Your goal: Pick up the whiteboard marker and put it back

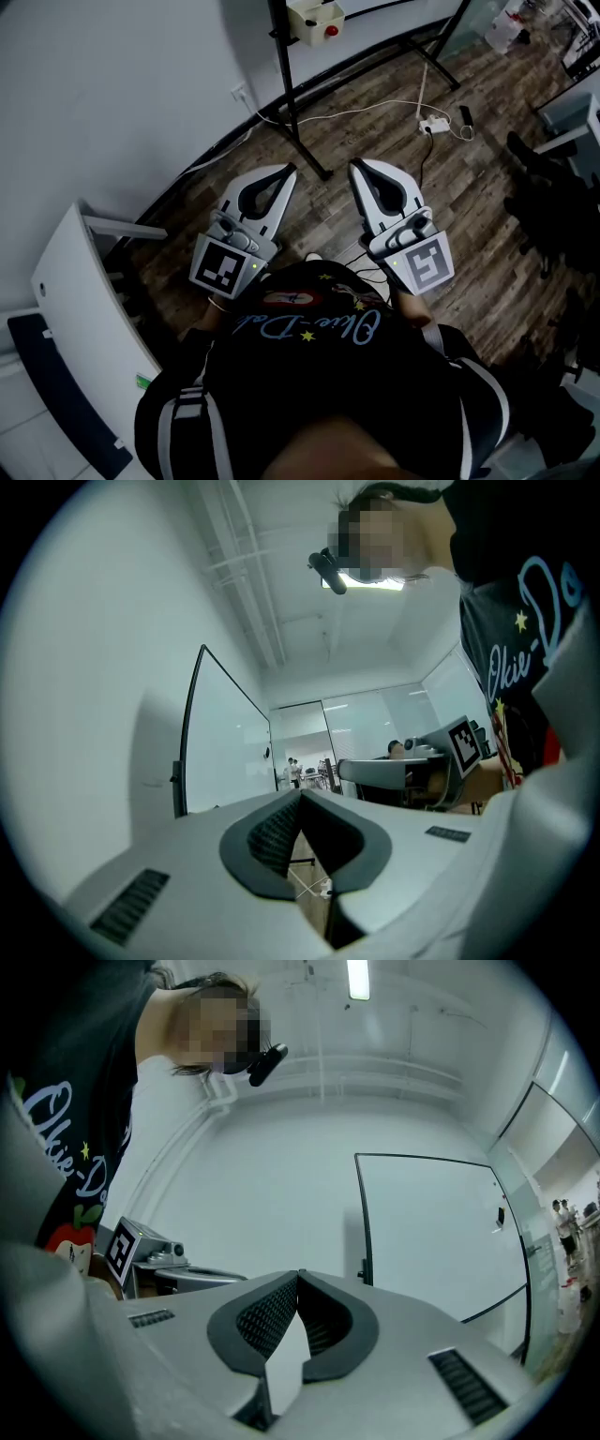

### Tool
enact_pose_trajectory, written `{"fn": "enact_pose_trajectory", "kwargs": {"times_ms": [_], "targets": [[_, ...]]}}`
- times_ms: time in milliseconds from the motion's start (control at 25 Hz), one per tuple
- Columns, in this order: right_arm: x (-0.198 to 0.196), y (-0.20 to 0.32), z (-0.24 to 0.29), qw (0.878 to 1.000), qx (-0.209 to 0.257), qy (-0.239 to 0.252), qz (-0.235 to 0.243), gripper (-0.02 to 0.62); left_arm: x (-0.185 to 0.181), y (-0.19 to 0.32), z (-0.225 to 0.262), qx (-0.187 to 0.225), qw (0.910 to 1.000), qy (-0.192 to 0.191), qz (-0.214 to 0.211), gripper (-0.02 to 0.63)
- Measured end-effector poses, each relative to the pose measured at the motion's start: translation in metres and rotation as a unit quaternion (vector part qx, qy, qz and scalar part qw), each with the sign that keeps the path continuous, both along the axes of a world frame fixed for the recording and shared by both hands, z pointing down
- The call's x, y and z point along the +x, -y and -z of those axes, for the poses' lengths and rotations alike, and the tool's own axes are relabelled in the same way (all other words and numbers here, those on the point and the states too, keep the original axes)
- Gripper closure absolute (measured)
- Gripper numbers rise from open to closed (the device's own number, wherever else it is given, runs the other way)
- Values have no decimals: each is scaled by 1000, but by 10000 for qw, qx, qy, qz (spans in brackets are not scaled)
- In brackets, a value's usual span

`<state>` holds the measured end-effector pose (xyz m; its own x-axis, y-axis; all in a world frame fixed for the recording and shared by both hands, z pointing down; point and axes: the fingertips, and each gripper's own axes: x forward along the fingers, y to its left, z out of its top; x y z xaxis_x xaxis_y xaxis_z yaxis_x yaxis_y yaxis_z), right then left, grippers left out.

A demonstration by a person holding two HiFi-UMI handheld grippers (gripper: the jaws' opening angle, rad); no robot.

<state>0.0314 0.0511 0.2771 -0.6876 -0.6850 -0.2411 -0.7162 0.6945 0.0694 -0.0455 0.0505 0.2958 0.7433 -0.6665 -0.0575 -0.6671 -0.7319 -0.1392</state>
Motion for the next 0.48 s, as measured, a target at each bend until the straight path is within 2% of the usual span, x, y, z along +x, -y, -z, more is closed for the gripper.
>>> {"fn": "enact_pose_trajectory", "kwargs": {"times_ms": [480], "targets": [[0, 8, -4, 9998, -102, -162, 62, 558, 3, 4, -5, -6, 9999, -93, 63, 589]]}}
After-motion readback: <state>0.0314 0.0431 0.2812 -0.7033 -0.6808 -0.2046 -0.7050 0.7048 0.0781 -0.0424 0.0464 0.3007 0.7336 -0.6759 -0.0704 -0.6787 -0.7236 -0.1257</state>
